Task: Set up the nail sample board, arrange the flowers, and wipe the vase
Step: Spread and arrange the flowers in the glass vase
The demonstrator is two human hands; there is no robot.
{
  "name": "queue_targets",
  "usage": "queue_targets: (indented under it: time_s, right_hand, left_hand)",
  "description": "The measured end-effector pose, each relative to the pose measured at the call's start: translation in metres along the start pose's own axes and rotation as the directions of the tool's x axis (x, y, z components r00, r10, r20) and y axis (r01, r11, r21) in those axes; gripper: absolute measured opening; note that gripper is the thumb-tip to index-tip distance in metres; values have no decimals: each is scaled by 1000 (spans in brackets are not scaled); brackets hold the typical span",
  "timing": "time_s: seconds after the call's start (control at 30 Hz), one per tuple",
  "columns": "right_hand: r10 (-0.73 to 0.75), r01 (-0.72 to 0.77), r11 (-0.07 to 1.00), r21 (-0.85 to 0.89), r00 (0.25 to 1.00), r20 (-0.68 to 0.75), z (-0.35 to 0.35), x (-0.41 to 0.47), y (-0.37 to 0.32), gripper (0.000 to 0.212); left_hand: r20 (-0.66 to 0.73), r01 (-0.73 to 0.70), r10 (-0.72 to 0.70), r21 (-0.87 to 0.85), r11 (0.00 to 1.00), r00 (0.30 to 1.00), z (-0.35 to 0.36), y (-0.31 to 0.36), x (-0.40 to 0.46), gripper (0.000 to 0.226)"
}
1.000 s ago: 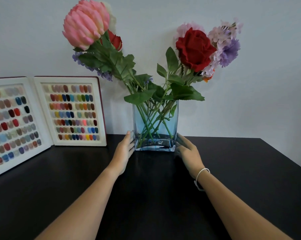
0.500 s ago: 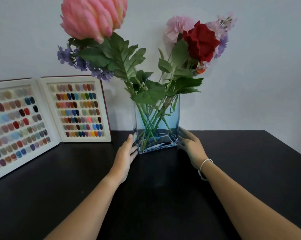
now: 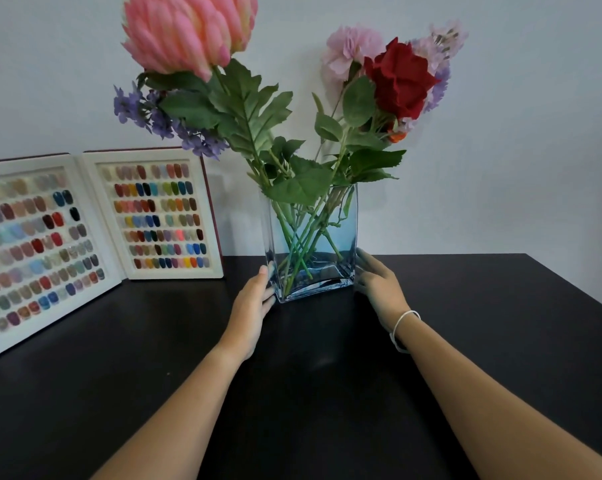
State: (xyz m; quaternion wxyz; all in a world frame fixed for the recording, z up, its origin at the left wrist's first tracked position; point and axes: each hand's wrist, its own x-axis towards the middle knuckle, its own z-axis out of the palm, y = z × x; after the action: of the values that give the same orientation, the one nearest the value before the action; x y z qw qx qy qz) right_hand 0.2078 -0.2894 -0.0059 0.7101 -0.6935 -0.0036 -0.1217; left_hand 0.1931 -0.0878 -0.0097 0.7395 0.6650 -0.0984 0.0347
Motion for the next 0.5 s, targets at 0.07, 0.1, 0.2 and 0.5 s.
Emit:
queue_targets:
  time_s: [0.07,0.1,0.2,0.5]
  right_hand:
    - [-4,3,1000,-17,999,-48,3,-8,-2,54]
    - [-9,7,1000,-16,998,-70,4,-13,-3,54]
    - [-42,38,998,-48,995,-85,2,-30,-8,54]
    - [-71,65,994,-90,995,-63,-10,-104,-21,51]
  left_hand:
    - [4,-4,4,17,1000,1000,2,2,-3,52]
    - [-2,-7,7,24,1000,1000,3,2,-5,51]
    - [-10,-19,20,53,998,1000,5,4,-15,49]
    - [-6,-13,13,47,999,1000,7,14,-74,49]
